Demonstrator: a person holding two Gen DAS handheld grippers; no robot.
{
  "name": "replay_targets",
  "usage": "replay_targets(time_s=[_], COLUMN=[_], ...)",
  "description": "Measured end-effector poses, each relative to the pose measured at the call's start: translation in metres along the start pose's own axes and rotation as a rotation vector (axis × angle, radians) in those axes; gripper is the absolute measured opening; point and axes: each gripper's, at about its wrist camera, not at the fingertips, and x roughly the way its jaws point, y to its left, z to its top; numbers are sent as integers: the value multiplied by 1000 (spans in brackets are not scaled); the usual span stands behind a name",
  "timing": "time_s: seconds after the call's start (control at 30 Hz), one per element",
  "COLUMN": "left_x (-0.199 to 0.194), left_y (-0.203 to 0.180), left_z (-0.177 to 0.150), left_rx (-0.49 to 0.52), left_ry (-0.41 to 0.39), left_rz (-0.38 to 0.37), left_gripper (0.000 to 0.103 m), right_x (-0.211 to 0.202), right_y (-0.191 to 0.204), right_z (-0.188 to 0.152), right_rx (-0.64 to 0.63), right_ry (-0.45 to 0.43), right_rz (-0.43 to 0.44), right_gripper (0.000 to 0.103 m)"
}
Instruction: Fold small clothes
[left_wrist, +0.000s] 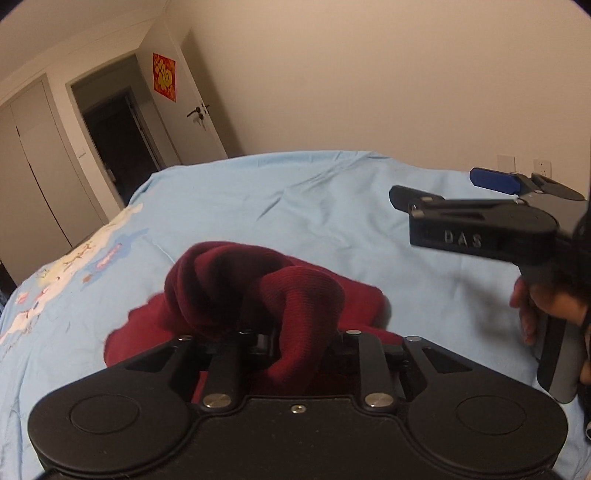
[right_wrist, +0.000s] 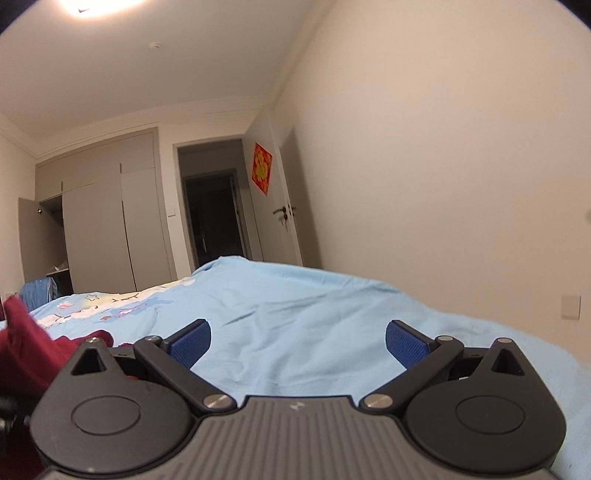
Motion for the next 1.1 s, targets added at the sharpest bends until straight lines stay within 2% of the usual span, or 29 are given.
replay_targets(time_s=[0.1, 0.17, 0.23, 0.3, 0.43, 0.53, 0.6, 0.67, 0.77, 0.87, 0.93, 1.0, 1.1], left_x=[-4, -8, -14, -19, -35, -52, -60, -67, -71, -66, -65, -66, -64], left_y=[8, 14, 16, 19, 34, 47, 59, 71, 87, 95, 99, 100, 98], left_z=[-8, -7, -9, -9, -22, -38, -47, -59, -71, -84, -95, -106, -117], left_rx=[-77, -117, -146, -183, -350, -520, -637, -762, -894, -946, -979, -1023, -1060], left_ry=[-22, -53, -82, -100, -121, -138, -122, -114, -98, -13, 11, 21, 11], left_rz=[-58, -101, -113, -95, 2, 149, 222, 259, 291, 357, 369, 344, 310], left_gripper=[57, 78, 86, 89, 99, 102, 102, 102, 102, 102, 102, 102, 102], right_x=[11, 20, 24, 25, 28, 34, 36, 34, 35, 37, 36, 31, 5], right_y=[-15, -22, -26, -29, -27, -24, -23, -21, -20, -20, -19, -15, -2], right_z=[-1, -2, -5, -7, -8, -10, -11, -11, -12, -12, -10, -2, 16], right_rx=[54, 90, 120, 131, 113, 100, 97, 96, 92, 92, 97, 101, 148], right_ry=[45, 80, 104, 110, 129, 153, 158, 161, 164, 167, 201, 254, 245], right_rz=[-4, -9, -15, -14, -10, -11, -13, -14, -14, -13, -3, 22, 141], right_gripper=[103, 103, 103, 103, 103, 103, 103, 103, 103, 103, 103, 103, 103])
